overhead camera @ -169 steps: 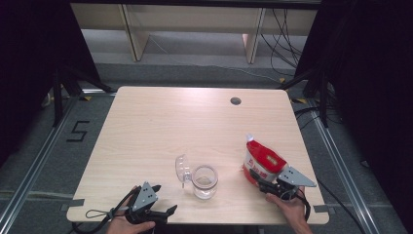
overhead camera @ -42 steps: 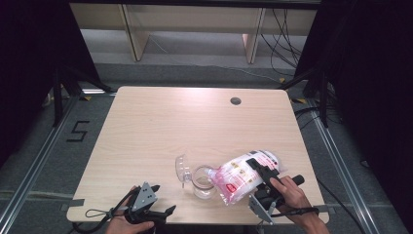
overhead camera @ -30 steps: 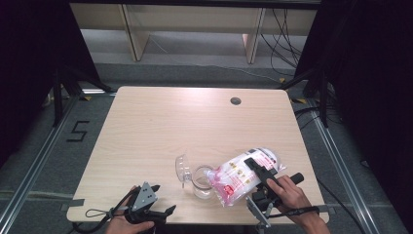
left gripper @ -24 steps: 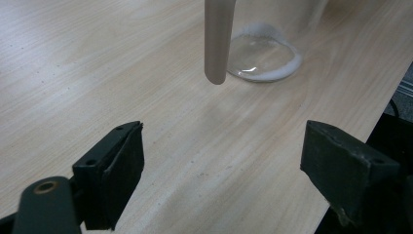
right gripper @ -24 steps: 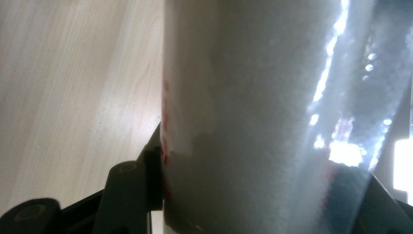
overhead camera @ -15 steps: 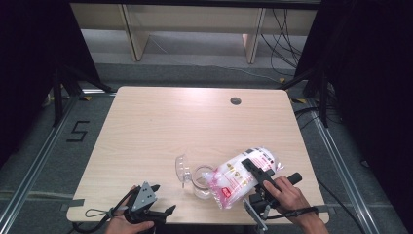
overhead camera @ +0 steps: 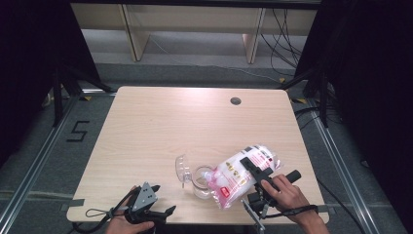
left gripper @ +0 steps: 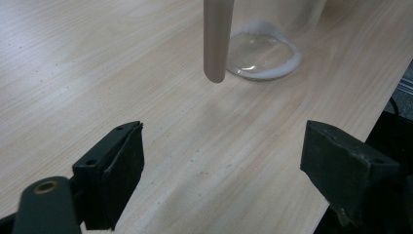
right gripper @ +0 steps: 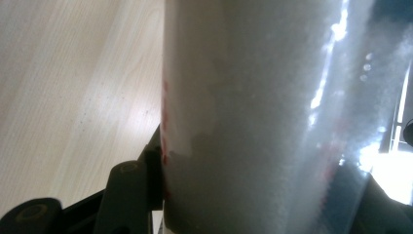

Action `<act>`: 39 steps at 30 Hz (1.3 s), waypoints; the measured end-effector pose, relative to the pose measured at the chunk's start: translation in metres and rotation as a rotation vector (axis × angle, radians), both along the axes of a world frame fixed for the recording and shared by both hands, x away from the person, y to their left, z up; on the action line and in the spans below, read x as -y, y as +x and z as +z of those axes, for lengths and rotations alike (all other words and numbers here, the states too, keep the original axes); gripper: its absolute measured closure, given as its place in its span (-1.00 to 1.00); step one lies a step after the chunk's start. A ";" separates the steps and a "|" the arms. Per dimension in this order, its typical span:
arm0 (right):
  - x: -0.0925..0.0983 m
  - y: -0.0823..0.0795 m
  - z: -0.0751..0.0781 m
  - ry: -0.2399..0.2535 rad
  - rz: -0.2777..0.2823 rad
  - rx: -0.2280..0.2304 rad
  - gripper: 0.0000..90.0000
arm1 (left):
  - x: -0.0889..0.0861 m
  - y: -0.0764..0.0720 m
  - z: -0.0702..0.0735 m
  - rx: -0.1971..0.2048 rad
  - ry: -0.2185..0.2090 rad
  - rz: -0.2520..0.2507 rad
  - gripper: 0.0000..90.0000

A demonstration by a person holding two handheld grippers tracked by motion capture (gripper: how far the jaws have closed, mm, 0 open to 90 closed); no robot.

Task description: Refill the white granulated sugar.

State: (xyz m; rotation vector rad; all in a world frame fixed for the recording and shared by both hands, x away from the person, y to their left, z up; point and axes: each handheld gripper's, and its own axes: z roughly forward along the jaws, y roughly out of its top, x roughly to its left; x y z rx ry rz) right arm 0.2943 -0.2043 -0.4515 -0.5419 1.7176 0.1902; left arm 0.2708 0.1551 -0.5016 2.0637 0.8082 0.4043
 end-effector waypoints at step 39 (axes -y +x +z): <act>-0.005 0.002 0.008 -0.086 0.044 0.077 0.11 | -0.001 -0.001 0.001 -0.012 -0.001 -0.006 -0.65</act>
